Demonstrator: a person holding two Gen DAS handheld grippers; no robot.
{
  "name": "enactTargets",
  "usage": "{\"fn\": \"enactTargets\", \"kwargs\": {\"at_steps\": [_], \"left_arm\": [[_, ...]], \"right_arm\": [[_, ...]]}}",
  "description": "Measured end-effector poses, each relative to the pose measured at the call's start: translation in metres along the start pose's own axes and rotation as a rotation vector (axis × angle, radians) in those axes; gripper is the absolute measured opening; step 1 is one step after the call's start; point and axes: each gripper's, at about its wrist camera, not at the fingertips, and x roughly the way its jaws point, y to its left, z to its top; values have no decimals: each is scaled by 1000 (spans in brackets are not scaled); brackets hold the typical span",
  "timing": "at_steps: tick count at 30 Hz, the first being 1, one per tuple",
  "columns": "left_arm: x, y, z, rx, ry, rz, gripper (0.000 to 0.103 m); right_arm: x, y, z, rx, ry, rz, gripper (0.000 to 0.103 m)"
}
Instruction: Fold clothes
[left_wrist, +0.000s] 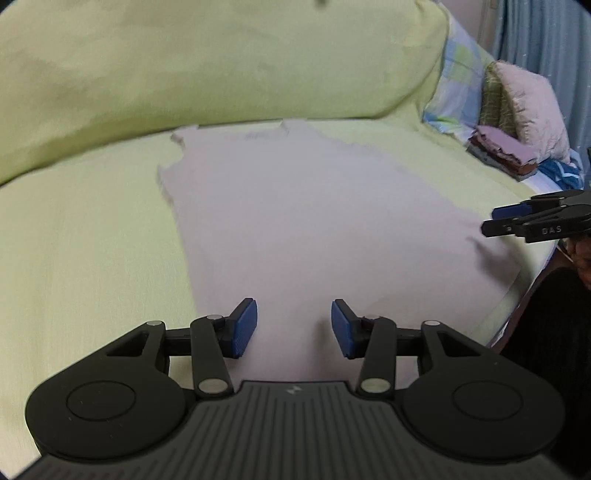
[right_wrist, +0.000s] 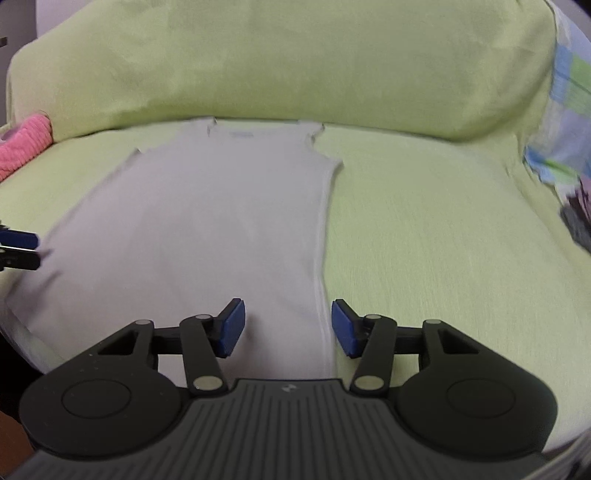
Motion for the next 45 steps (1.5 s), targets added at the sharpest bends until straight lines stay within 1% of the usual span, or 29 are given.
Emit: {"fn": "enactTargets", "kwargs": {"at_steps": [2, 4, 8, 10, 12, 13, 16, 18, 19, 20, 21, 23, 25, 27, 29, 30, 32, 35, 36, 38, 40, 42, 45], "left_arm": [[13, -2, 13, 37, 2, -12, 51], [29, -2, 27, 63, 7, -28, 51], [59, 6, 49, 60, 4, -53, 51], [77, 15, 56, 47, 14, -60, 51], [90, 22, 56, 47, 31, -52, 51], [97, 27, 55, 44, 43, -49, 51], [102, 39, 52, 26, 26, -70, 51], [101, 43, 56, 7, 21, -65, 51], [101, 46, 60, -2, 14, -61, 51], [100, 47, 64, 4, -2, -62, 52], [99, 48, 69, 11, -19, -63, 52], [102, 50, 77, 20, -38, -64, 53], [118, 57, 89, 20, -44, -67, 53], [134, 65, 96, 18, -34, -61, 53], [146, 71, 98, 15, -18, -52, 53], [154, 77, 98, 18, -4, -35, 53], [157, 82, 94, 26, -11, -30, 53], [157, 91, 92, 15, -36, -35, 53], [156, 91, 94, 12, -42, -26, 53], [158, 91, 101, 29, -60, -31, 53], [165, 95, 109, 30, -60, -43, 53], [176, 100, 118, 35, -51, -45, 53], [188, 107, 123, 40, -33, -35, 53]], "right_arm": [[7, 3, 12, 1, -13, 30, 47], [22, 6, 26, -29, -15, 48, 47], [57, 3, 44, -49, 22, 105, 47], [72, 4, 46, -88, 45, 119, 47], [86, 2, 44, -146, 51, 112, 48], [88, -2, 44, -145, 41, 110, 48], [97, -25, 50, -84, 16, 92, 47], [106, -38, 57, -51, 13, 65, 53], [106, -41, 60, -36, 9, 63, 52], [105, -43, 65, -23, -9, 50, 49], [102, -40, 70, -42, -39, 39, 49], [102, -30, 77, -94, -67, 65, 48], [112, -21, 83, -120, -53, 102, 48], [124, -19, 85, -117, -33, 108, 48], [141, -25, 88, -87, -7, 107, 47], [147, -30, 89, -67, -8, 108, 45], [155, -42, 95, -34, -16, 105, 40], [164, -50, 106, -13, -10, 57, 41], [164, -50, 109, -2, -15, 60, 41], [162, -46, 116, -11, -39, 68, 41], [165, -33, 123, -55, -53, 78, 41], [175, -20, 129, -93, -45, 97, 41], [196, -9, 135, -126, -23, 104, 41]]}}
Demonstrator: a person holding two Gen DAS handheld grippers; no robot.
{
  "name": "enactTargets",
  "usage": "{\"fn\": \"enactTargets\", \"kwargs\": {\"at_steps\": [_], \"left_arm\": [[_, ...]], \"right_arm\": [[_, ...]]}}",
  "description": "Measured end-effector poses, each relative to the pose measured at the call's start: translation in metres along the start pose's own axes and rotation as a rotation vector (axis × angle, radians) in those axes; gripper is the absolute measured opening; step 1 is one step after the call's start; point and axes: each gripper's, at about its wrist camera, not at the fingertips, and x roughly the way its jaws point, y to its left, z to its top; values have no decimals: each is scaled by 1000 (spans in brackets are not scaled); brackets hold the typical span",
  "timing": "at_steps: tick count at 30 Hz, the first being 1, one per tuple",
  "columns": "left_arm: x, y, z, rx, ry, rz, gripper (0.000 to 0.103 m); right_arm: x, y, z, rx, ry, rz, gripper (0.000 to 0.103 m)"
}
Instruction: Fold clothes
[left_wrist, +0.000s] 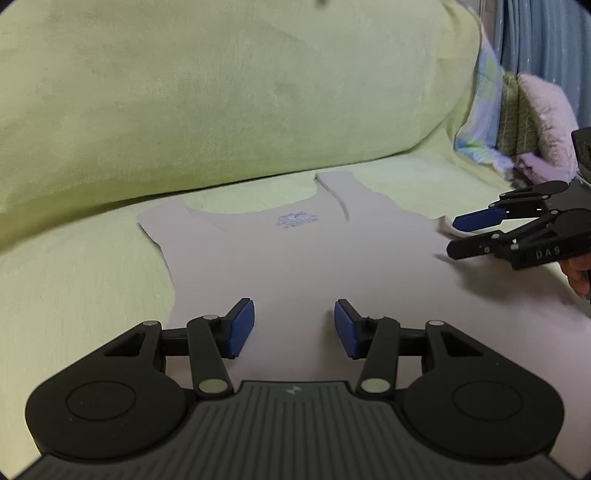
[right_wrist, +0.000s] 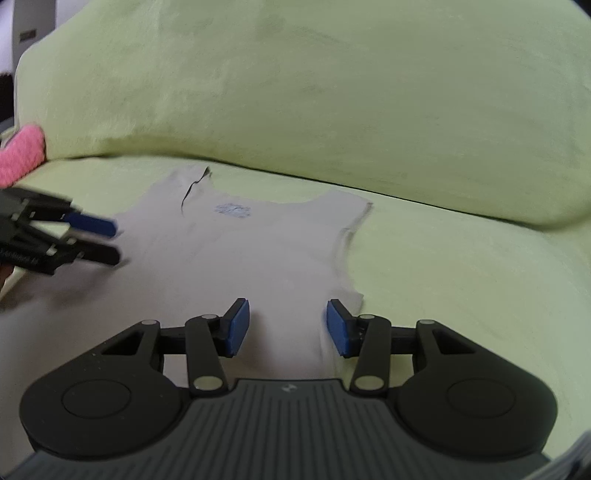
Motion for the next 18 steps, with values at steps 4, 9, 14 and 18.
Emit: {"fn": "enactTargets", "kwargs": {"at_steps": [4, 9, 14, 18], "left_arm": [[2, 9, -4, -3, -14, -5, 54], [-1, 16, -5, -3, -18, -8, 55], [-8, 16, -1, -14, -36, 9, 55], [-8, 10, -2, -9, -35, -27, 55]], "right_arm": [[12, -6, 2, -9, 7, -50, 47], [8, -39, 5, 52, 15, -210, 51], [-36, -24, 1, 51, -70, -186, 51], [-49, 14, -11, 8, -71, -25, 51]]}}
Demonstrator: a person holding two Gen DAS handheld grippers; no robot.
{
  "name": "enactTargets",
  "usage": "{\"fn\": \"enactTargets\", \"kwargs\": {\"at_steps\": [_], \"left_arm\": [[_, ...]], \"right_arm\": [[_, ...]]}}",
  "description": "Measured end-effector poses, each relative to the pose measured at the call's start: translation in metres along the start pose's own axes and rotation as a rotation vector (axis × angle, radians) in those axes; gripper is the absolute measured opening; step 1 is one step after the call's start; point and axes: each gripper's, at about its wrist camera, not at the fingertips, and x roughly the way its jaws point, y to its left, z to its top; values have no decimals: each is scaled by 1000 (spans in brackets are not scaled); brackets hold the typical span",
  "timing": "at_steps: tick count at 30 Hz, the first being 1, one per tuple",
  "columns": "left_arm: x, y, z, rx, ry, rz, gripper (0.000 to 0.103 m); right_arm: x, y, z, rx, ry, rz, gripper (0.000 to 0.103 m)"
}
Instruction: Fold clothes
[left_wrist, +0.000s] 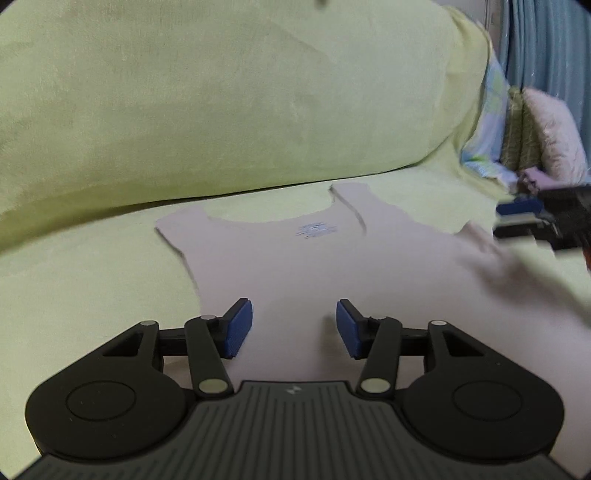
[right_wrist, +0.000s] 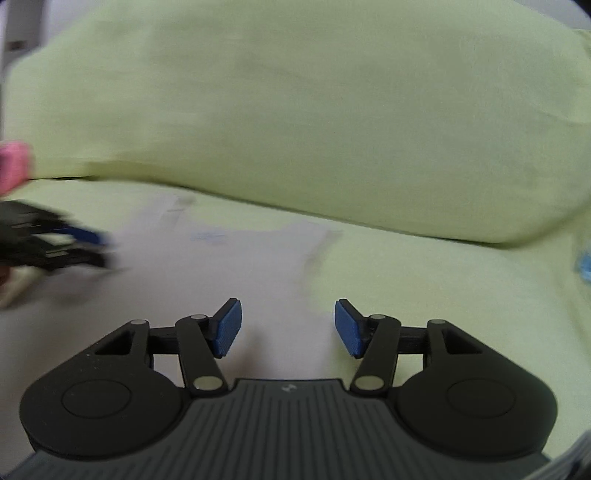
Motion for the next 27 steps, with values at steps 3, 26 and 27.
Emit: {"fn": "enactTargets", "kwargs": {"at_steps": [3, 26, 27], "left_arm": [[2, -2, -5, 17, 14, 5, 55], [-20, -21, -13, 19, 52, -14, 56], [-25, -24, -15, 23, 54, -21, 56]], "right_arm": [[13, 7, -14, -13, 66, 39, 51], [-87, 23, -80, 247, 72, -119, 48], [-95, 32, -82, 239, 69, -101, 48]]}}
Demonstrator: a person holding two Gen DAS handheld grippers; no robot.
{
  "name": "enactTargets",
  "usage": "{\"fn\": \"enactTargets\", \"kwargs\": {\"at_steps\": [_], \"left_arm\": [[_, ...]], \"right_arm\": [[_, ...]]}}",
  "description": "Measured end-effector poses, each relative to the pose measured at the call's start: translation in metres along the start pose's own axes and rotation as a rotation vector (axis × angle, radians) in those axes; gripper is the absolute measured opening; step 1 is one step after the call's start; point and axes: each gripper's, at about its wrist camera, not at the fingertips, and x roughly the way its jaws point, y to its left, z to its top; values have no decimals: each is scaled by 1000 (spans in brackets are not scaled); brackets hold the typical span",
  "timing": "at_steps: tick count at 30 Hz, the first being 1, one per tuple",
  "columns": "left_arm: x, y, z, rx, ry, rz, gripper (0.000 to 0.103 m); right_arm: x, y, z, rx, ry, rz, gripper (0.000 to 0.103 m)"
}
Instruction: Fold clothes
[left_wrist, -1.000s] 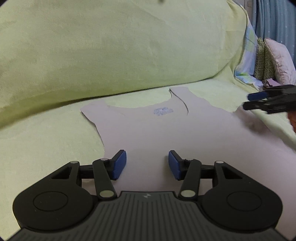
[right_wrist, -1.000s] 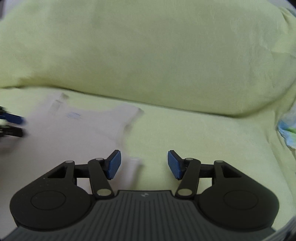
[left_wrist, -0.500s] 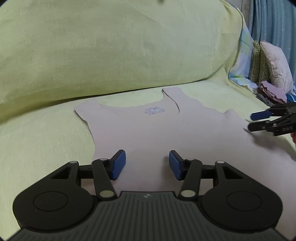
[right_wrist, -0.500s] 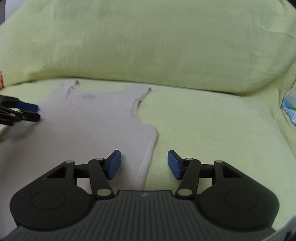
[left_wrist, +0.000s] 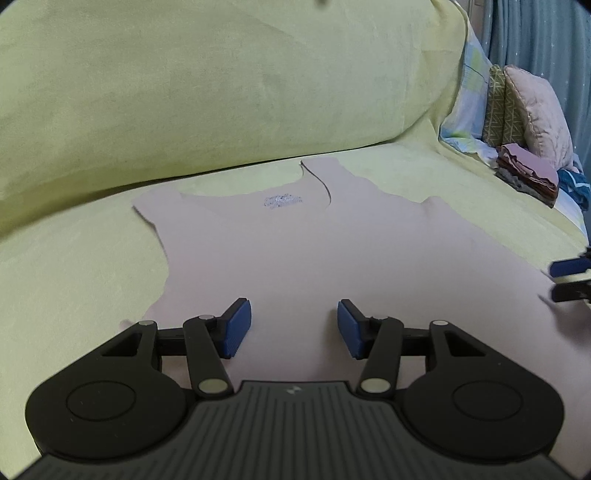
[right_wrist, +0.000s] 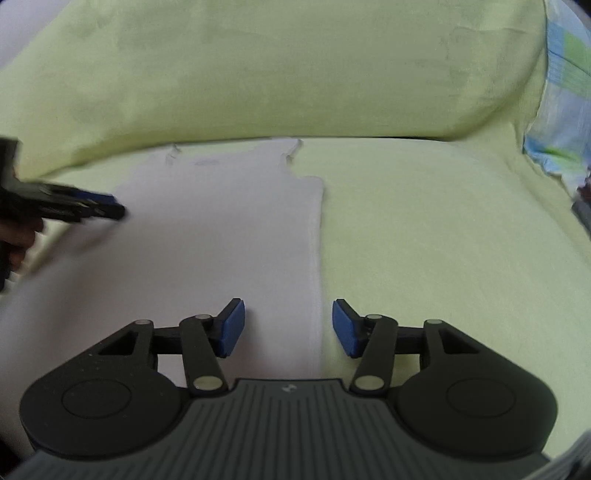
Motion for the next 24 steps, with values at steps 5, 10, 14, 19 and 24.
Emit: {"fn": "enactTargets", "kwargs": {"at_steps": [5, 10, 14, 19, 24], "left_arm": [[-15, -15, -17, 27, 33, -33, 56], [-34, -9, -30, 33, 43, 5, 56], [-49, -1, -33, -3, 32, 28, 56], [-52, -8, -33, 25, 30, 15, 56], [-47, -4, -32, 42, 47, 48, 57]], "right_arm": [[-16, 20, -30, -12, 61, 25, 48], [-30, 3, -45, 29, 79, -105, 48], [-43, 7, -41, 79, 67, -84, 48], [-30, 29, -40, 22, 73, 7, 52], [-20, 24, -33, 17, 74, -38, 51]]}}
